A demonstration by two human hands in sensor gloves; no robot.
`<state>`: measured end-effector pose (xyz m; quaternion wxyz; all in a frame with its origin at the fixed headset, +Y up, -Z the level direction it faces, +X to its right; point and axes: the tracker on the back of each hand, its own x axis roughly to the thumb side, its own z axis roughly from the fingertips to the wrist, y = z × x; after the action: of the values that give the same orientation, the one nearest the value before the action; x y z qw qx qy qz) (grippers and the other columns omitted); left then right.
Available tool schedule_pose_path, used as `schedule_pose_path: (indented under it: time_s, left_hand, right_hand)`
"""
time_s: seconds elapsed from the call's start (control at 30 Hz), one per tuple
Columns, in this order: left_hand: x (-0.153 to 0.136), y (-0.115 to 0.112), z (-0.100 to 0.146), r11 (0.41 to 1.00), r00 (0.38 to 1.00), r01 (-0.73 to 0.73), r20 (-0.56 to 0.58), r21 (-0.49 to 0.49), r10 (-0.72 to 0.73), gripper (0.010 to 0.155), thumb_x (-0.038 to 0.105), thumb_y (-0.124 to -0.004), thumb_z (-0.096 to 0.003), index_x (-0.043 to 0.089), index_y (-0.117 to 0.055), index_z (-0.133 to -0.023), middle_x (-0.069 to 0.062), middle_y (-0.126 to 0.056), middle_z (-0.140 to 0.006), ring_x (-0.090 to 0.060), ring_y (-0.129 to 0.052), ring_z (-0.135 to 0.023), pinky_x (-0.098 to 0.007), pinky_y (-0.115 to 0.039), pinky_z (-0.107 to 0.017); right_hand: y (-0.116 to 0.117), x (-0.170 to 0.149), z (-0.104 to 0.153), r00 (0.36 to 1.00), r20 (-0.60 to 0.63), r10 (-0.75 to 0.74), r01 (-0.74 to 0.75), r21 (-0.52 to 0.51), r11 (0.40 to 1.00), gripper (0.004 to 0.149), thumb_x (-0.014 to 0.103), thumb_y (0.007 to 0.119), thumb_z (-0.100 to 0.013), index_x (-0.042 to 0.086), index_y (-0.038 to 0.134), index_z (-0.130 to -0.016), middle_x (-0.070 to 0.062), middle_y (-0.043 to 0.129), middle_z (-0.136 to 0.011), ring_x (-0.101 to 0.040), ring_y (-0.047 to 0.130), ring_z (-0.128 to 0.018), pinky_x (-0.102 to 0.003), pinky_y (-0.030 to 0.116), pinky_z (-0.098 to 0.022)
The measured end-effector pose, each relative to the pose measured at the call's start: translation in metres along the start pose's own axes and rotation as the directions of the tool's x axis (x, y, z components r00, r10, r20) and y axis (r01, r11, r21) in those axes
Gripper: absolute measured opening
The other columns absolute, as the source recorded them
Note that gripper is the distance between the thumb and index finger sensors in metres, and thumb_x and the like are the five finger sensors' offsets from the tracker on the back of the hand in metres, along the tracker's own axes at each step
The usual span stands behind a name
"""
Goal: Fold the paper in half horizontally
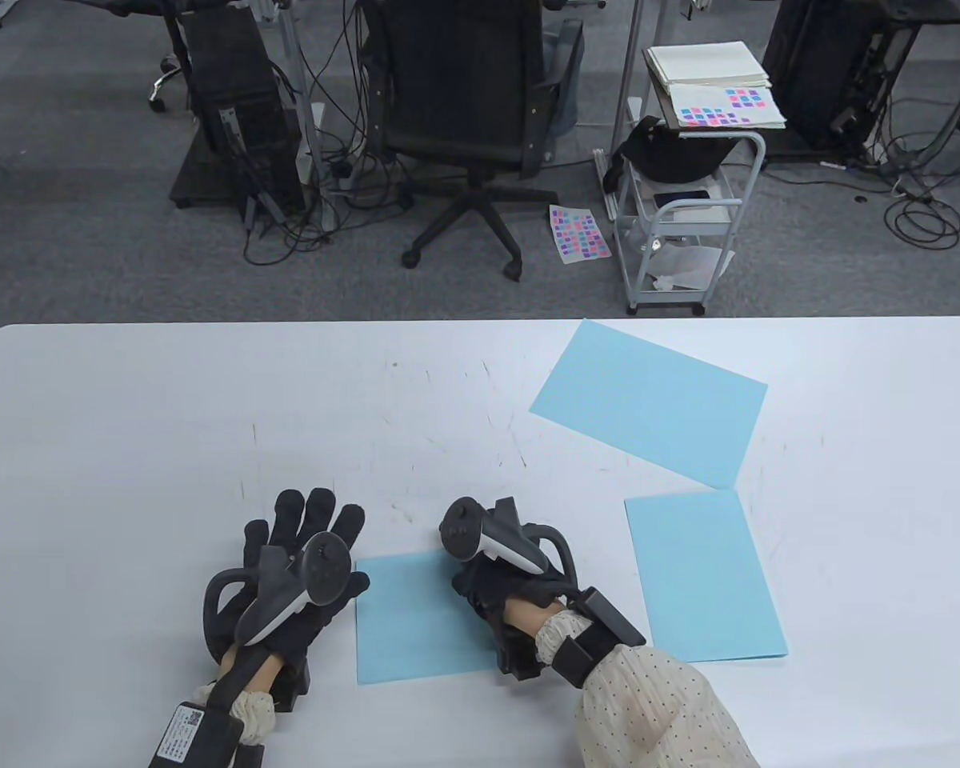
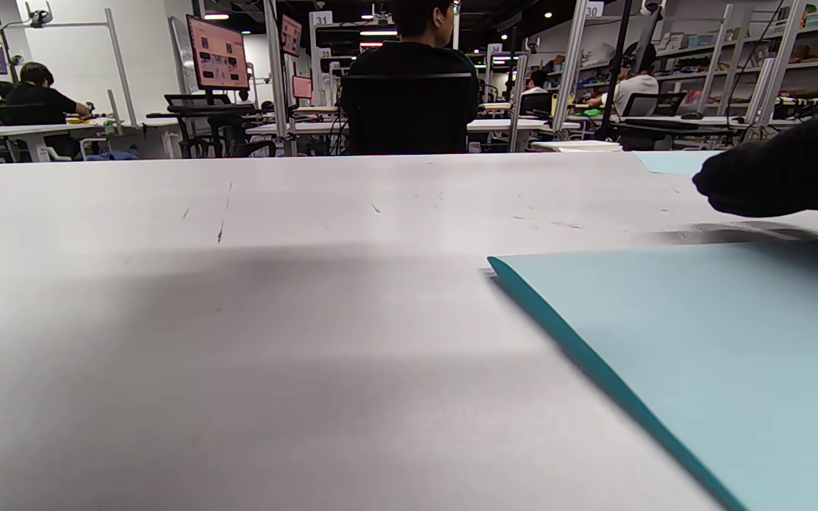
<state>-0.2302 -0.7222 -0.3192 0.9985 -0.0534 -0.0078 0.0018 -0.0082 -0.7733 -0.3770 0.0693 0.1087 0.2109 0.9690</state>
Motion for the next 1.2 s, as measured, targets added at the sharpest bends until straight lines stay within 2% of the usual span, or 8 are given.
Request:
schedule_pose_path:
  time_s: [0.27, 0.4, 0.5, 0.63, 0.77, 0.9, 1.03, 1.2]
  left_hand:
    - [-0.001, 0.0, 0.0, 1.0, 1.0, 0.001, -0.005, -0.009, -0.001, 0.079, 0.065, -0.063, -0.0328, 0.057, -0.028, -0.103, 0.018, -0.017, -0.12, -0.02, -0.015, -0.116, -0.057, -0.031, -0.088]
    - [-0.002, 0.001, 0.0, 1.0, 1.0, 0.001, -0.007, -0.011, -0.001, 0.079, 0.065, -0.063, -0.0329, 0.057, -0.028, -0.103, 0.018, -0.017, -0.12, -0.02, -0.015, -0.116, -0.057, -0.031, -0.088]
    - [-0.002, 0.001, 0.0, 1.0, 1.0, 0.0, -0.009, -0.018, 0.0, 0.079, 0.065, -0.063, -0.0329, 0.057, -0.028, -0.103, 0.018, -0.017, -0.12, -0.02, -0.015, -0.116, -0.057, -0.031, -0.088]
    - [-0.001, 0.0, 0.001, 1.0, 1.0, 0.0, -0.005, -0.026, 0.0, 0.079, 0.065, -0.063, -0.0328, 0.057, -0.028, -0.103, 0.017, -0.017, -0.12, -0.02, -0.015, -0.116, -0.057, -0.031, -0.088]
    - [-0.003, 0.001, 0.001, 1.0, 1.0, -0.009, -0.003, -0.023, 0.009, 0.079, 0.065, -0.063, -0.0329, 0.057, -0.028, -0.103, 0.017, -0.016, -0.12, -0.02, -0.015, -0.116, -0.057, -0.031, -0.088]
    - [-0.005, 0.003, 0.001, 1.0, 1.0, -0.016, -0.006, -0.018, 0.016, 0.079, 0.065, -0.063, -0.0329, 0.057, -0.028, -0.103, 0.017, -0.016, -0.12, -0.02, -0.015, -0.116, -0.057, -0.031, -0.088]
    - [-0.006, 0.003, 0.0, 1.0, 1.0, -0.02, -0.008, -0.021, 0.019, 0.079, 0.065, -0.063, -0.0329, 0.057, -0.028, -0.103, 0.017, -0.017, -0.12, -0.02, -0.015, -0.116, -0.057, -0.031, -0.088]
    - [-0.006, 0.003, 0.0, 1.0, 1.0, -0.019, -0.007, -0.021, 0.019, 0.079, 0.065, -0.063, -0.0329, 0.057, -0.028, -0.103, 0.017, -0.017, -0.12, -0.02, -0.016, -0.116, -0.057, -0.031, -0.088]
  right_hand:
    - [0.0, 0.005, 0.0, 0.999, 0.016, 0.03, -0.03, -0.024, 0.999, 0.069, 0.03, 0.078, -0.047, 0.031, 0.04, -0.105, 0.001, 0.044, -0.115, -0.033, 0.037, -0.108, -0.069, 0.033, -0.074]
    - [-0.003, 0.009, 0.002, 0.996, 0.025, 0.08, -0.078, -0.079, 0.994, 0.067, 0.029, 0.081, -0.046, 0.033, 0.047, -0.104, 0.003, 0.055, -0.11, -0.03, 0.047, -0.106, -0.068, 0.036, -0.074]
    - [-0.005, 0.012, 0.002, 0.991, 0.037, 0.126, -0.121, -0.1, 0.988, 0.067, 0.029, 0.083, -0.044, 0.034, 0.051, -0.103, 0.005, 0.06, -0.107, -0.03, 0.047, -0.106, -0.068, 0.035, -0.074]
    - [-0.009, 0.016, -0.004, 0.989, 0.045, 0.14, -0.138, -0.057, 0.989, 0.066, 0.027, 0.084, -0.043, 0.032, 0.054, -0.102, 0.003, 0.061, -0.104, -0.031, 0.042, -0.107, -0.068, 0.03, -0.075]
    - [-0.013, 0.014, -0.015, 0.996, 0.019, 0.082, -0.083, 0.052, 0.995, 0.073, 0.025, 0.085, -0.043, 0.023, 0.046, -0.104, -0.003, 0.054, -0.098, -0.037, 0.033, -0.105, -0.069, 0.025, -0.074]
    - [-0.015, 0.01, -0.019, 0.997, 0.005, 0.071, -0.071, 0.064, 0.995, 0.065, 0.027, 0.086, -0.042, 0.029, 0.052, -0.097, 0.002, 0.051, -0.092, -0.034, 0.029, -0.104, -0.068, 0.023, -0.074]
    - [-0.014, 0.007, -0.017, 0.997, -0.001, 0.075, -0.075, 0.077, 0.994, 0.061, 0.032, 0.085, -0.043, 0.039, 0.048, -0.09, 0.004, 0.047, -0.097, -0.034, 0.025, -0.106, -0.067, 0.02, -0.074]
    - [-0.022, 0.002, -0.01, 1.0, 0.002, 0.031, -0.031, 0.013, 0.999, 0.055, 0.029, 0.081, -0.044, 0.04, 0.052, -0.09, 0.005, 0.07, -0.089, -0.033, 0.045, -0.104, -0.063, 0.03, -0.076]
